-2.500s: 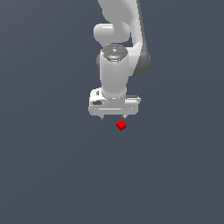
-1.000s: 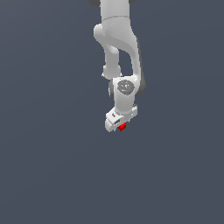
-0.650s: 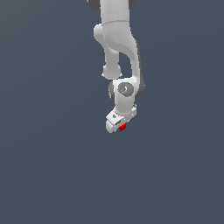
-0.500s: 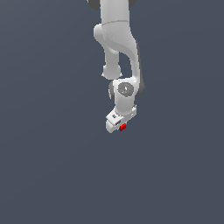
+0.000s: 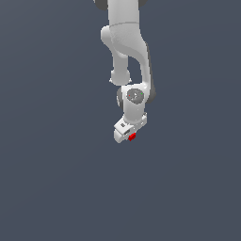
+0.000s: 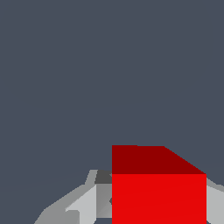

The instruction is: Pick up the red cube and move it to a goal position.

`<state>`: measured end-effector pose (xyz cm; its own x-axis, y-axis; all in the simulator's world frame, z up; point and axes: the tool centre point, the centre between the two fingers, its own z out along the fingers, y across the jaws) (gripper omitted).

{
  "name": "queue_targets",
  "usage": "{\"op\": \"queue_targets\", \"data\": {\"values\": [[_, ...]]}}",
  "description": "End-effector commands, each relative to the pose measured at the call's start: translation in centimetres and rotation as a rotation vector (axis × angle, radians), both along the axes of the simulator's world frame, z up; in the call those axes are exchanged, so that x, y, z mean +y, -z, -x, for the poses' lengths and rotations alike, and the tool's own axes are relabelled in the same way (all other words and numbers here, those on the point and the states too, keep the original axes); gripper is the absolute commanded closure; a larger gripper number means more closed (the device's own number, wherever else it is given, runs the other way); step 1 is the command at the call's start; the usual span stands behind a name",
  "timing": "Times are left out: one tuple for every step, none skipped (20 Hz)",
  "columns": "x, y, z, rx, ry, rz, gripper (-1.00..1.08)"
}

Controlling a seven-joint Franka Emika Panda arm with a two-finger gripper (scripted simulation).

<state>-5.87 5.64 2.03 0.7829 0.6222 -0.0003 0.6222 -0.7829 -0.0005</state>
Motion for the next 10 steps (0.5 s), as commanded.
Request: {"op": "queue_targets", "data": {"values": [[0.0,-0.2,0.0,-0.001,0.0,0.0,1.08],[0.0,-0.4,-0.1,-0.001,0.0,0.0,1.08],[0.0,-0.7,-0.1,-0.001,0.0,0.0,1.08],[-0.1,-1.0,-0.1,-0.001,0.0,0.0,1.08],[-0.1,-1.4,-0.1,-0.001,0.0,0.0,1.08],[-0.1,-1.8,-0.2,-0.001,0.0,0.0,1.08],[-0.2,-2.3,-0.2,-0.001,0.0,0.0,1.08],[-0.2,-2.8,-0.3,-0.001,0.0,0.0,1.08],[-0.2,-3.5,-0.3,0.0,-0.001,0.0,1.08],[-0.3,-4.1,-0.4,0.0,-0.001,0.0,1.08]]}}
